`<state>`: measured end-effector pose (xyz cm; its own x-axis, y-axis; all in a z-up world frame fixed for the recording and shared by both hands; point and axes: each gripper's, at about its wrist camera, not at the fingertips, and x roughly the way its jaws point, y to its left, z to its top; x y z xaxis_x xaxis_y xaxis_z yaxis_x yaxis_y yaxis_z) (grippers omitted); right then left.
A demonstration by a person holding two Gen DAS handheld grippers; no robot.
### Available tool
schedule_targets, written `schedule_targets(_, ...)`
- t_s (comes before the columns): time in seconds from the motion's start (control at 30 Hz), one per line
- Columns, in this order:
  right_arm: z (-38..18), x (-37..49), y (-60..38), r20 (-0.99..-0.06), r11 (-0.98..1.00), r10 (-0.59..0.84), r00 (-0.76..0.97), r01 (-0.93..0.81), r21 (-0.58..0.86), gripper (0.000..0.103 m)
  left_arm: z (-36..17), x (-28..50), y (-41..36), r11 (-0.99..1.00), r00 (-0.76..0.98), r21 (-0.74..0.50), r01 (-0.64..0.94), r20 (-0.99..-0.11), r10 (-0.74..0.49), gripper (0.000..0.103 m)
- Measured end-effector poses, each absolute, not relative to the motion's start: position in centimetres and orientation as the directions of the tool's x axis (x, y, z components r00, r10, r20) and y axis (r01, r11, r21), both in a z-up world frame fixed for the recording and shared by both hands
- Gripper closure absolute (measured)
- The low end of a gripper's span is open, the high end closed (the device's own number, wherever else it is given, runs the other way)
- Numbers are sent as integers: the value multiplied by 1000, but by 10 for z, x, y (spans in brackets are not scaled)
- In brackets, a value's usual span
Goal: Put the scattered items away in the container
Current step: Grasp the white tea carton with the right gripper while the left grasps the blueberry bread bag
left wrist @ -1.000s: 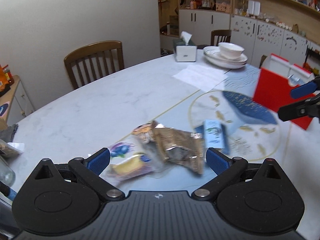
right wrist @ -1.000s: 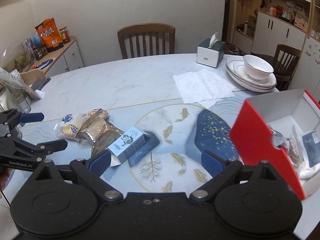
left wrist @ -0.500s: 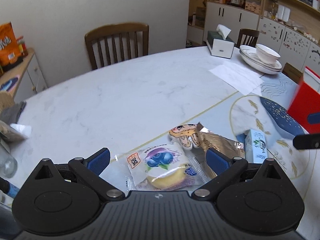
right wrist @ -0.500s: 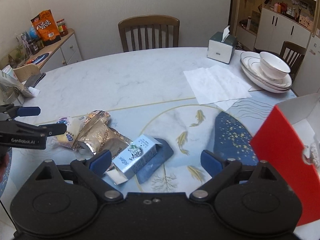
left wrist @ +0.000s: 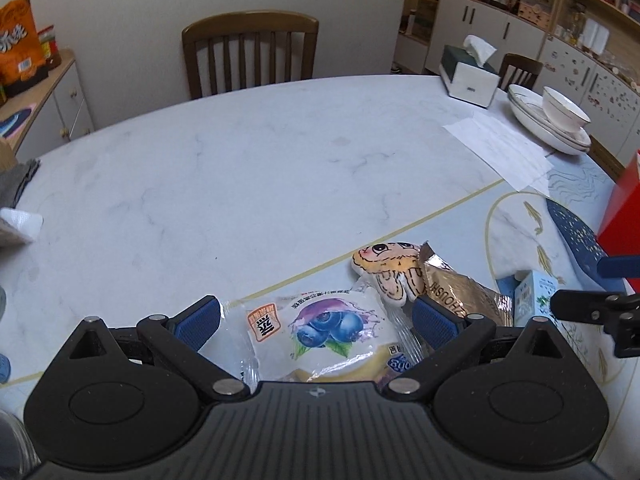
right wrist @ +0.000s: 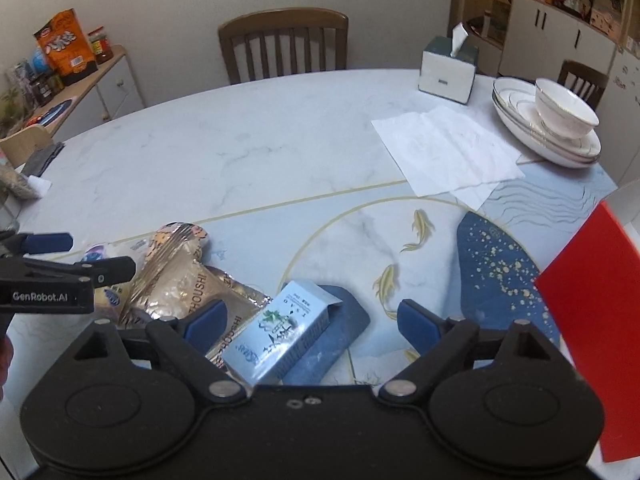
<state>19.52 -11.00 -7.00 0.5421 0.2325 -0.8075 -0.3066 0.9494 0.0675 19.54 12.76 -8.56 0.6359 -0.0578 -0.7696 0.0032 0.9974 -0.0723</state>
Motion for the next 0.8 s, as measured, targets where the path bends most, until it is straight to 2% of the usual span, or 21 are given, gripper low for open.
schedule_targets(0.4,-96,208,-102,-842,965,178,510,-257,48,23,-95,197,118,998,625,-54,-37,-780,-19,1)
schedule_targets(0.57,-102,208,-104,-852,963,181,491,-263,53,30,-96,192,121,997,633,-72,-30,-773,-36,1)
schedule_targets(0.67,-104,206,-106,-857,962,183,482,-269,53,41,-96,187,127,996,640,-91,-22,-766,-56,1)
schedule_targets(0.8,-106,203,-111,-858,960,180,482,-275,47,46,-101,181,135,993,622,-120,-11,-778,-87,2)
